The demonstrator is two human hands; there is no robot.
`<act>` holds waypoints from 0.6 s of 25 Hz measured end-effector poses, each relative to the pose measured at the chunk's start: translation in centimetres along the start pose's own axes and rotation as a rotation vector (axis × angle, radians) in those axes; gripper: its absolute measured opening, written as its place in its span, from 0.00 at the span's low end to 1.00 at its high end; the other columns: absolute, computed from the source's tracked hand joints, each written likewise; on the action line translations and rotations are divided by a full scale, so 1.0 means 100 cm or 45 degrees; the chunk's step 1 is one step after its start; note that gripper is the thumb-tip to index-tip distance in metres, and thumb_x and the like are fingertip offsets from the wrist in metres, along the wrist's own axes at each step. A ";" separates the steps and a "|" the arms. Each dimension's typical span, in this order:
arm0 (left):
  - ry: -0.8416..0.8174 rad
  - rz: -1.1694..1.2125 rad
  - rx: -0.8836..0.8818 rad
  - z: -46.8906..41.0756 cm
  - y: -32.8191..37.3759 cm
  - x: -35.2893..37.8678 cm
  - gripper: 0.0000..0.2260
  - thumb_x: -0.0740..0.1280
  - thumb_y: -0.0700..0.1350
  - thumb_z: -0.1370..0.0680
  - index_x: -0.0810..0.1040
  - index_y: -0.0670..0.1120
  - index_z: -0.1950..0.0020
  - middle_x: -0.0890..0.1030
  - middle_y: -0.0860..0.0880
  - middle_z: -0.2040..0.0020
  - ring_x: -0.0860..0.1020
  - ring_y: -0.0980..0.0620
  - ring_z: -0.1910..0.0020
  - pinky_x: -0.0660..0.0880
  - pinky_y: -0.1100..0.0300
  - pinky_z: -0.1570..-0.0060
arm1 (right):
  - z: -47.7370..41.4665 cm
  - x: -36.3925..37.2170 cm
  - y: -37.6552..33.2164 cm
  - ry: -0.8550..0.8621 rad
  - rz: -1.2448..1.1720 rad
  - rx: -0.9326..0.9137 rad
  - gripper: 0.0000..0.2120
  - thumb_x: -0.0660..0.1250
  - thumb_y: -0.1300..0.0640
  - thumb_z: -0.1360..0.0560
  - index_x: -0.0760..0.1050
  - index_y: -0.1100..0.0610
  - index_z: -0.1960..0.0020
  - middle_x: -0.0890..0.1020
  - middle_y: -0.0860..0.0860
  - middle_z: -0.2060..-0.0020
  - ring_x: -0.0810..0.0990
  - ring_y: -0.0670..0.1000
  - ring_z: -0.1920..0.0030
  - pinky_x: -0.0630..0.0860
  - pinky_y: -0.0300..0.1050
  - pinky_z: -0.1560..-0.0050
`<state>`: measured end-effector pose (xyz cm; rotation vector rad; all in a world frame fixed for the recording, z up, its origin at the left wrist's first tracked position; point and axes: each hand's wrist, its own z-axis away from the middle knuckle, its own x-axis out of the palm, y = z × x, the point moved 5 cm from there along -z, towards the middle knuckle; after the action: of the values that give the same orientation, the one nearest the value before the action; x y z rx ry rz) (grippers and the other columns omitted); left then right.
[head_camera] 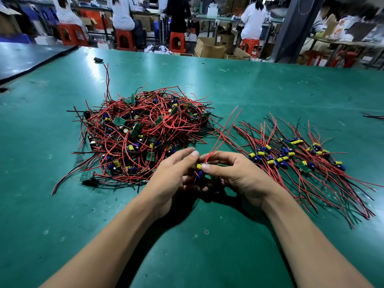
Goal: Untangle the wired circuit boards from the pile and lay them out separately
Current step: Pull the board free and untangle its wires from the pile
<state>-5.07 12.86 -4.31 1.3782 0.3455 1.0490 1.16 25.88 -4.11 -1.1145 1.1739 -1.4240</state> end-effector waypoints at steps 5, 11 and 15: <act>-0.115 0.070 -0.132 0.004 0.004 0.006 0.17 0.60 0.54 0.19 0.75 0.45 0.35 0.85 0.40 0.54 0.84 0.45 0.64 0.81 0.57 0.63 | 0.001 -0.018 -0.020 0.071 -0.599 -0.184 0.19 0.85 0.50 0.40 0.84 0.52 0.53 0.81 0.49 0.61 0.75 0.45 0.68 0.74 0.38 0.67; -0.078 0.144 -0.142 0.003 0.005 0.002 0.22 0.56 0.59 0.18 0.77 0.44 0.36 0.86 0.42 0.53 0.84 0.47 0.66 0.80 0.59 0.64 | 0.005 -0.026 -0.031 0.309 -0.943 -0.299 0.06 0.71 0.56 0.30 0.77 0.53 0.53 0.81 0.47 0.65 0.76 0.45 0.68 0.75 0.37 0.67; -0.100 0.086 -0.085 0.004 0.007 0.001 0.26 0.60 0.64 0.24 0.79 0.46 0.39 0.86 0.41 0.52 0.84 0.48 0.65 0.80 0.58 0.62 | 0.010 -0.031 -0.039 0.374 -1.028 -0.411 0.09 0.70 0.56 0.29 0.75 0.51 0.50 0.83 0.46 0.61 0.78 0.43 0.67 0.75 0.36 0.67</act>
<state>-5.02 12.60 -3.54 1.3747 0.2061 1.0493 2.14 29.22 -0.32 -1.7766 1.2427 -2.1083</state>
